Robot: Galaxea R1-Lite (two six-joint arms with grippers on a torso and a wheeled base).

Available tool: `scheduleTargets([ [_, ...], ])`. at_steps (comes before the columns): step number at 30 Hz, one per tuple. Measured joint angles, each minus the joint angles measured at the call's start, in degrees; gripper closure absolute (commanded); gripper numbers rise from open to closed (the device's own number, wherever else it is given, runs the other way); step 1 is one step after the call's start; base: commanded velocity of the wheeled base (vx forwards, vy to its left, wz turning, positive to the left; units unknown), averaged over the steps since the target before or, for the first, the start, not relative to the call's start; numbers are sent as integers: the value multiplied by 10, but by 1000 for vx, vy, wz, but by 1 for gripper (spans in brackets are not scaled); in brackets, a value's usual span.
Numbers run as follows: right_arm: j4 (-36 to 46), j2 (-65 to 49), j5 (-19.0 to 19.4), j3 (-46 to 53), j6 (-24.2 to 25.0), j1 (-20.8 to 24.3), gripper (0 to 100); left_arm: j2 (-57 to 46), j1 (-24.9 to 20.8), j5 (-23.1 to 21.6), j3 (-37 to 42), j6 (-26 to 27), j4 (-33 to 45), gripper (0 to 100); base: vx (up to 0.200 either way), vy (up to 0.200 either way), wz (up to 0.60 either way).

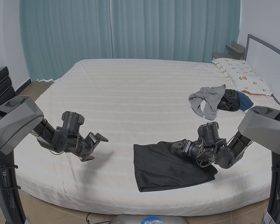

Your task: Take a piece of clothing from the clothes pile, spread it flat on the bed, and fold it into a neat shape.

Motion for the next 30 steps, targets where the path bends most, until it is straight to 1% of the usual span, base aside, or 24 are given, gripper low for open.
scheduleTargets([
  [6, -2, 17, -7, -32, 23, -51, 0, 0, 0, 0, 0, 0, 0, 0, 0, 0, 0],
  [10, -3, 21, -8, -35, 27, -80, 0, 0, 0, 0, -1, 0, 0, 0, 0, 0, 0],
  [14, -5, 20, -7, -33, 29, -101, 0, 0, 0, 0, -1, -1, 0, 0, 0, 0, 0],
  [21, -9, 21, 0, -32, 34, -105, 0, 0, 0, 0, -1, -2, 0, 0, 0, 0, 0],
  [24, -14, 20, 2, -29, 45, -103, 0, 0, 0, -1, -1, -2, 1, 0, 0, 0, 0],
  [26, -28, 18, 4, -25, 62, -101, 0, 0, 0, 0, -1, -2, 1, 0, 0, 0, 0],
  [29, -49, 15, 13, -12, 68, -97, 0, 0, 0, 0, 0, -1, 2, 0, 0, 0, 0],
  [30, -56, 13, 17, -7, 69, -95, 0, 0, -1, 0, 0, -1, 2, 0, -200, 0, 0],
])
